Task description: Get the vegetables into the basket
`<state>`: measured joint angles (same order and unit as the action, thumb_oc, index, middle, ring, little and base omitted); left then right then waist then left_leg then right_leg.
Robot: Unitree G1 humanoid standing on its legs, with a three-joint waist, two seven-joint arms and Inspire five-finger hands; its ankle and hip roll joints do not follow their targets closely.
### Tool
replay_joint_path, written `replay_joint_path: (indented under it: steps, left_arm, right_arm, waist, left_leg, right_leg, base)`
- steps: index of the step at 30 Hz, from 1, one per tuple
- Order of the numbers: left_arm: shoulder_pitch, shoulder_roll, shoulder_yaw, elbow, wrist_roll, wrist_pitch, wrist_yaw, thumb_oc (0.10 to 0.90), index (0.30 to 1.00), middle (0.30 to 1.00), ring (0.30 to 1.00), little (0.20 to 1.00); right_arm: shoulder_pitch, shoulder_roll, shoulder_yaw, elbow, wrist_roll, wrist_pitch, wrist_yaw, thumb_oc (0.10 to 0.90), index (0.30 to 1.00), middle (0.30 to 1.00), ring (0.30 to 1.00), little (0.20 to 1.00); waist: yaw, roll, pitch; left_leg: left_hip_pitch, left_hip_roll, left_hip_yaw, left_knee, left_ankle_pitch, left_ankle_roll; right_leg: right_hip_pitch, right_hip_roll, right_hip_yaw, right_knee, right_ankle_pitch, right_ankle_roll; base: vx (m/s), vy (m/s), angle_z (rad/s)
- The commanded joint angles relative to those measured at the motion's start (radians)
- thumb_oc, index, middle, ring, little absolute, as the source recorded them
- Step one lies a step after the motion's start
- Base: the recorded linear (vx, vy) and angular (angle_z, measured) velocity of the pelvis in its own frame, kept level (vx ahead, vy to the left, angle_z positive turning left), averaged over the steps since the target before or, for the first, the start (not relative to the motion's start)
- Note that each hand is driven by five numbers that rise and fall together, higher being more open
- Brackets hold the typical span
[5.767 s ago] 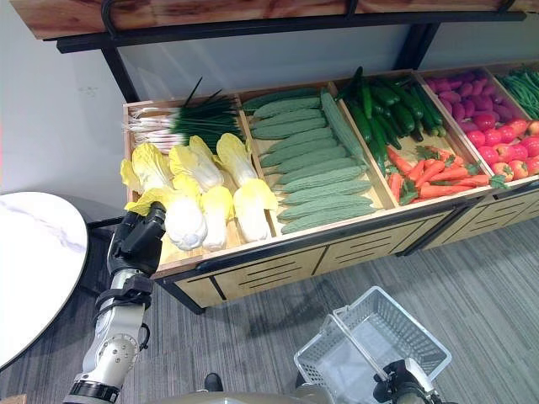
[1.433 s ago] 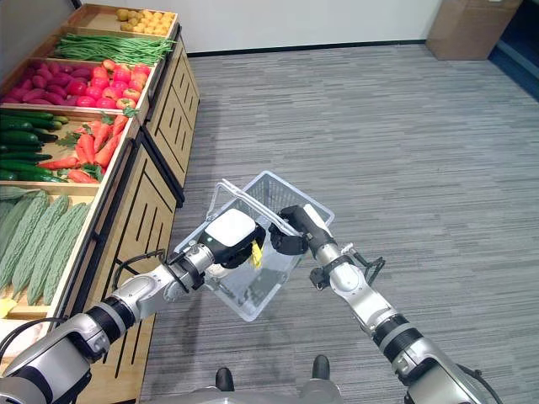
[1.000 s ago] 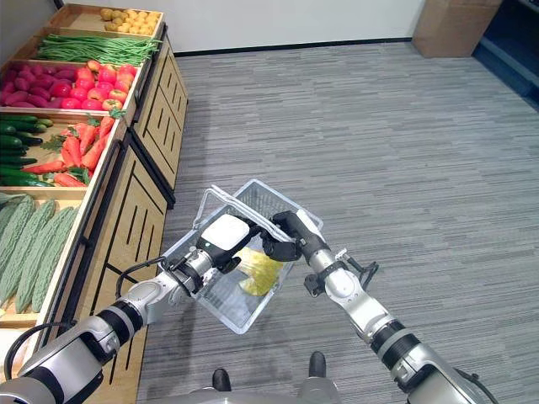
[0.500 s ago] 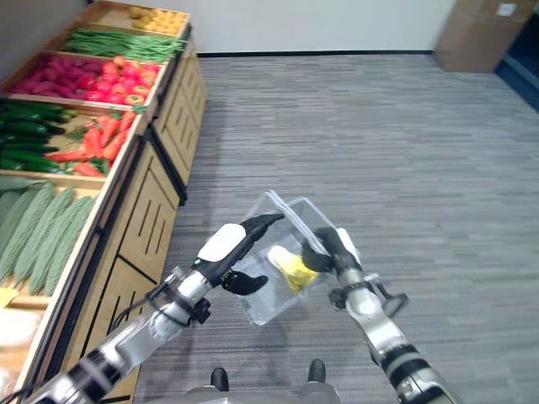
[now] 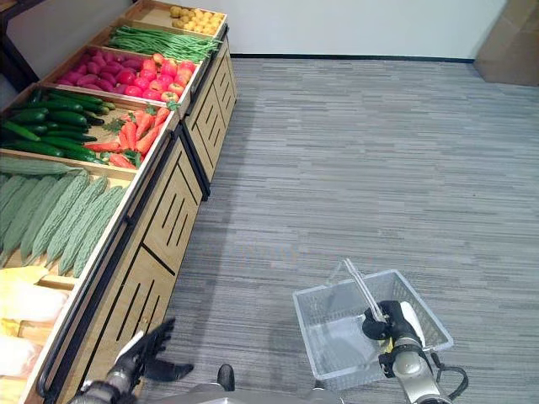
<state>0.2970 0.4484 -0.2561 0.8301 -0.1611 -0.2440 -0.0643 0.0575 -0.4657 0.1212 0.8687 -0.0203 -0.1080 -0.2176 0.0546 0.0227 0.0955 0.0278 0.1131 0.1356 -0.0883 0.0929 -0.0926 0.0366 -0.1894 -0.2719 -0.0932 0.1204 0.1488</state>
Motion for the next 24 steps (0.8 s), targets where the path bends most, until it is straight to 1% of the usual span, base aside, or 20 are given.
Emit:
replay_joint_path:
  steps: [1, 2, 3, 4, 5, 7, 9, 10, 11, 12, 13, 14, 15, 16, 17, 20, 22, 23, 24]
  left_arm:
    - [-0.098, 0.026, 0.026, 0.032, 0.165, -0.042, 0.069, 0.9, 1.0, 1.0, 1.0, 1.0]
    - [-0.109, 0.009, 0.033, 0.088, 0.2, -0.034, 0.083, 0.9, 1.0, 1.0, 1.0, 1.0]
    - [-0.109, 0.008, 0.033, 0.088, 0.2, -0.034, 0.083, 0.9, 1.0, 1.0, 1.0, 1.0]
    - [-0.123, -0.011, 0.043, 0.162, 0.251, -0.021, 0.096, 0.9, 1.0, 1.0, 1.0, 1.0]
    - [-0.132, -0.021, 0.044, 0.191, 0.28, -0.02, 0.104, 0.9, 1.0, 1.0, 1.0, 1.0]
    - [-0.152, -0.05, 0.043, 0.284, 0.365, 0.005, 0.138, 0.9, 1.0, 1.0, 1.0, 1.0]
    - [-0.162, -0.059, 0.04, 0.329, 0.413, 0.022, 0.158, 0.9, 1.0, 1.0, 1.0, 1.0]
    - [-0.163, -0.06, 0.04, 0.33, 0.414, 0.022, 0.16, 0.9, 1.0, 1.0, 1.0, 1.0]
    - [-0.172, -0.066, 0.028, 0.35, 0.474, 0.039, 0.187, 0.9, 1.0, 1.0, 1.0, 1.0]
    - [-0.176, -0.071, 0.022, 0.363, 0.499, 0.047, 0.196, 0.9, 1.0, 1.0, 1.0, 1.0]
    - [-0.182, -0.075, 0.024, 0.361, 0.496, 0.056, 0.197, 0.9, 1.0, 1.0, 1.0, 1.0]
    - [-0.183, -0.075, 0.024, 0.361, 0.495, 0.057, 0.197, 0.9, 1.0, 1.0, 1.0, 1.0]
    - [-0.191, -0.079, 0.037, 0.379, 0.482, 0.063, 0.202, 0.9, 1.0, 1.0, 1.0, 1.0]
    - [-0.2, -0.08, 0.039, 0.376, 0.47, 0.07, 0.205, 0.9, 1.0, 1.0, 1.0, 1.0]
    - [-0.201, -0.08, 0.039, 0.374, 0.465, 0.072, 0.203, 0.9, 1.0, 1.0, 1.0, 1.0]
    - [-0.212, -0.066, 0.037, 0.353, 0.457, 0.079, 0.202, 0.9, 1.0, 1.0, 1.0, 1.0]
    - [-0.214, -0.055, 0.036, 0.34, 0.449, 0.081, 0.198, 0.9, 1.0, 1.0, 1.0, 1.0]
    - [-0.223, -0.049, 0.04, 0.34, 0.436, 0.083, 0.2, 0.9, 1.0, 1.0, 1.0, 1.0]
    - [-0.225, -0.046, 0.045, 0.332, 0.426, 0.085, 0.202, 0.9, 1.0, 1.0, 1.0, 1.0]
  right_arm:
    - [-0.108, -0.03, -0.067, -0.055, 0.047, -0.112, -0.035, 0.4, 0.3, 0.3, 0.3, 0.3]
    - [-0.109, -0.032, -0.07, -0.051, 0.048, -0.111, -0.034, 0.4, 0.3, 0.3, 0.3, 0.3]
    - [-0.109, -0.032, -0.07, -0.051, 0.048, -0.111, -0.034, 0.4, 0.3, 0.3, 0.3, 0.3]
    - [-0.108, -0.034, -0.074, -0.033, 0.046, -0.11, -0.033, 0.4, 0.3, 0.3, 0.3, 0.3]
    - [-0.111, -0.035, -0.075, -0.026, 0.046, -0.109, -0.035, 0.4, 0.3, 0.3, 0.3, 0.3]
    - [-0.113, -0.037, -0.077, -0.019, 0.043, -0.104, -0.036, 0.4, 0.3, 0.3, 0.3, 0.3]
    - [-0.118, -0.037, -0.074, -0.016, 0.045, -0.101, -0.037, 0.4, 0.3, 0.3, 0.3, 0.3]
    - [-0.118, -0.038, -0.075, -0.016, 0.045, -0.102, -0.037, 0.4, 0.3, 0.3, 0.3, 0.3]
    - [-0.124, -0.035, -0.078, -0.006, 0.055, -0.101, -0.041, 0.4, 0.3, 0.3, 0.3, 0.3]
    - [-0.126, -0.032, -0.077, -0.007, 0.057, -0.099, -0.041, 0.4, 0.3, 0.3, 0.3, 0.3]
    - [-0.133, -0.037, -0.074, 0.012, 0.053, -0.093, -0.043, 0.4, 0.3, 0.3, 0.3, 0.3]
    - [-0.134, -0.037, -0.074, 0.012, 0.053, -0.093, -0.043, 0.4, 0.3, 0.3, 0.3, 0.3]
    - [-0.14, -0.036, -0.074, 0.005, 0.054, -0.088, -0.045, 0.4, 0.3, 0.3, 0.3, 0.3]
    - [-0.146, -0.037, -0.079, 0.027, 0.057, -0.083, -0.046, 0.4, 0.3, 0.3, 0.3, 0.3]
    - [-0.146, -0.036, -0.084, 0.026, 0.06, -0.079, -0.046, 0.4, 0.3, 0.3, 0.3, 0.3]
    - [-0.15, -0.035, -0.095, 0.016, 0.07, -0.072, -0.047, 0.4, 0.3, 0.3, 0.3, 0.3]
    - [-0.158, -0.034, -0.091, 0.027, 0.074, -0.069, -0.044, 0.4, 0.3, 0.3, 0.3, 0.3]
    - [-0.172, -0.027, -0.083, 0.025, 0.079, -0.068, -0.045, 0.4, 0.3, 0.3, 0.3, 0.3]
    - [-0.174, -0.028, -0.08, 0.02, 0.079, -0.067, -0.044, 0.4, 0.3, 0.3, 0.3, 0.3]
  waist:
    - [0.016, -0.059, -0.039]
    - [0.016, -0.06, -0.037]
    - [0.016, -0.06, -0.037]
    - [0.016, -0.062, -0.035]
    - [0.016, -0.064, -0.033]
    - [0.012, -0.069, -0.025]
    - [0.012, -0.072, -0.019]
    - [0.012, -0.072, -0.018]
    - [0.013, -0.076, -0.01]
    - [0.012, -0.08, -0.003]
    - [0.017, -0.085, 0.012]
    - [0.016, -0.085, 0.012]
    - [0.019, -0.095, 0.032]
    - [0.023, -0.099, 0.05]
    - [0.022, -0.1, 0.059]
    - [0.012, -0.099, 0.089]
    - [0.01, -0.094, 0.108]
    - [0.001, -0.086, 0.131]
    - [-0.003, -0.086, 0.138]
  left_leg:
    - [-0.032, -0.001, -0.029, 0.001, -0.023, -0.012]
    - [-0.032, -0.003, -0.028, 0.001, -0.023, -0.011]
    - [-0.032, -0.003, -0.028, 0.001, -0.023, -0.011]
    - [-0.035, -0.006, -0.027, 0.001, -0.024, -0.01]
    - [-0.036, -0.007, -0.027, 0.001, -0.025, -0.009]
    - [-0.038, -0.012, -0.023, 0.001, -0.029, -0.005]
    - [-0.038, -0.015, -0.021, 0.001, -0.031, -0.001]
    - [-0.038, -0.015, -0.02, 0.001, -0.031, -0.001]
    - [-0.035, -0.021, -0.017, 0.001, -0.036, 0.003]
    - [-0.037, -0.025, -0.014, 0.01, -0.04, 0.007]
    - [-0.052, -0.032, -0.013, 0.047, -0.054, 0.012]
    - [-0.056, -0.033, -0.013, 0.052, -0.056, 0.013]
    - [-0.088, -0.038, -0.018, 0.111, -0.078, 0.018]
    - [-0.113, -0.047, -0.025, 0.153, -0.097, 0.028]
    - [-0.119, -0.052, -0.029, 0.158, -0.102, 0.034]
    - [-0.126, -0.068, -0.032, 0.166, -0.116, 0.062]
    - [-0.122, -0.07, -0.033, 0.174, -0.125, 0.075]
    - [-0.112, -0.068, -0.033, 0.184, -0.135, 0.082]
    - [-0.104, -0.071, -0.032, 0.181, -0.139, 0.082]
  right_leg:
    - [0.01, -0.071, 0.002, 0.006, -0.001, 0.069]
    - [0.008, -0.072, 0.002, 0.006, 0.0, 0.069]
    - [0.008, -0.072, 0.003, 0.006, 0.0, 0.069]
    - [0.005, -0.074, 0.004, 0.006, 0.001, 0.07]
    - [0.004, -0.075, 0.005, 0.006, 0.002, 0.07]
    - [0.0, -0.079, 0.009, 0.006, 0.006, 0.071]
    - [-0.003, -0.083, 0.011, 0.006, 0.01, 0.073]
    - [-0.003, -0.083, 0.011, 0.006, 0.01, 0.073]
    - [-0.001, -0.089, 0.012, 0.006, 0.012, 0.076]
    - [-0.002, -0.094, 0.015, 0.007, 0.013, 0.078]
    - [-0.004, -0.104, 0.015, 0.014, 0.016, 0.079]
    - [-0.004, -0.104, 0.015, 0.014, 0.016, 0.079]
    - [-0.012, -0.114, 0.02, 0.03, 0.018, 0.078]
    - [-0.025, -0.125, 0.023, 0.061, 0.013, 0.079]
    - [-0.035, -0.13, 0.025, 0.083, 0.016, 0.08]
    - [-0.103, -0.149, 0.057, 0.209, 0.036, 0.085]
    - [-0.146, -0.147, 0.067, 0.307, 0.041, 0.083]
    - [-0.204, -0.14, 0.085, 0.385, 0.051, 0.076]
    - [-0.222, -0.137, 0.09, 0.371, 0.059, 0.072]
  base:
    - [0.0, 0.034, 0.04]
    - [0.0, 0.0, 0.0]
    - [0.0, 0.0, 0.0]
    - [0.0, 0.0, 0.0]
    - [-0.01, 0.043, -0.02]
    - [0.0, 0.058, -0.02]
    - [0.0, 0.028, -0.01]
    - [0.01, 0.052, -0.03]
    - [0.01, 0.055, -0.04]
    - [0.0, 0.102, -0.1]
    - [-0.01, 0.069, -0.1]
    - [-0.03, 0.085, -0.08]
    - [-0.04, 0.106, 0.0]
    - [-0.04, 0.139, 0.04]
    - [-0.02, 0.19, 0.05]
    - [0.0, 0.169, 0.04]
    - [0.02, 0.15, 0.0]
    - [0.09, 0.106, -0.04]
    - [0.14, 0.072, -0.04]
